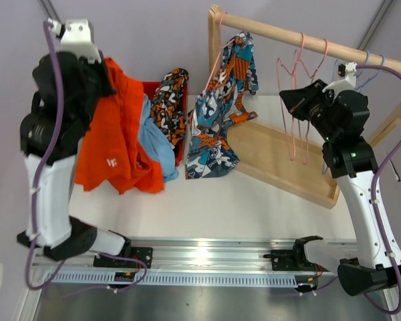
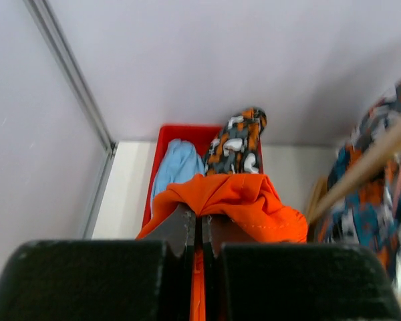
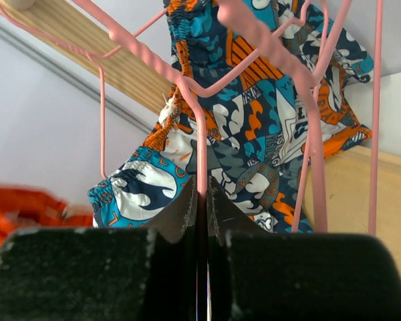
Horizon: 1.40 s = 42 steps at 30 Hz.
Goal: Remove the shorts from the hanger
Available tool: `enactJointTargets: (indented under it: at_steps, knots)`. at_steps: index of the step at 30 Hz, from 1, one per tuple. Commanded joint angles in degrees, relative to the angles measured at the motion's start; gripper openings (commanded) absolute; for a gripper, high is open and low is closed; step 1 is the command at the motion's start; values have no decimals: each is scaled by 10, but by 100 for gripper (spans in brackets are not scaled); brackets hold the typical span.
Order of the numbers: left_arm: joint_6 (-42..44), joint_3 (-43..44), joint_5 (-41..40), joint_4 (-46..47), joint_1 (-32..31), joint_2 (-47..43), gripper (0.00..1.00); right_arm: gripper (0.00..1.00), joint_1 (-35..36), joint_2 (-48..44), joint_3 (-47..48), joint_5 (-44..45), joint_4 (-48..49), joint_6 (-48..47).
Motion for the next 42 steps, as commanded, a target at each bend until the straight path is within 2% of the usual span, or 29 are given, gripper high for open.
enactJointTargets:
  at_steps: [1,2,6,7,8,9,10,11,12,13,15,16,17,19,26,29,31,33,36,39,41,42]
  knots:
    - [-31,95,158,78,98,89,0,0,3,-28,-53,-38,-89,0]
    - [-44,99,208,90,117,128,0,0,4,-32,-60,-38,-89,1]
    - [-82,104,257,151,166,227,0,0,3,-55,-84,-43,-96,-3]
    - [-86,104,257,162,167,247,2,0,4,-59,-86,-48,-100,-8]
    - [-89,104,248,164,167,268,10,0,3,-65,-85,-52,-104,-18]
    - [-94,101,239,166,168,305,26,9,3,-68,-83,-53,-108,-22]
    - [-98,99,239,164,169,322,83,37,3,-71,-80,-59,-114,-25]
    - [-102,98,236,160,169,338,99,53,3,-76,-76,-63,-118,-30]
    - [-107,99,235,156,169,351,99,67,4,-80,-68,-63,-121,-34]
    - [-115,98,236,144,168,363,99,85,4,-83,-64,-66,-126,-36]
    - [-125,63,233,147,169,353,99,98,2,-89,-50,-72,-128,-42]
    - [-128,44,232,169,169,320,99,99,3,-89,-45,-77,-128,-44]
    - [-129,-22,232,185,168,297,99,99,4,-89,-39,-81,-130,-45]
    - [-128,-83,231,226,168,229,99,99,4,-87,-19,-91,-131,-45]
    - [-111,-163,227,196,164,83,99,99,6,-87,60,-115,-136,-41]
    - [-102,-251,223,204,154,17,99,99,7,-78,134,-125,-142,-38]
    - [-98,-349,224,224,146,-61,99,99,8,-69,175,-130,-141,-29]
    - [-99,-426,222,242,137,-140,99,99,9,-45,228,-146,-129,-12]
    - [-108,-526,219,245,129,-207,99,99,17,1,284,-159,-109,10]
    - [-115,-608,222,236,121,-281,99,99,66,52,316,-144,-87,4]
    - [-117,-649,215,230,119,-328,99,99,107,84,338,-100,-87,-15]
    - [-120,-684,216,225,119,-342,99,99,146,123,352,-88,-94,-23]
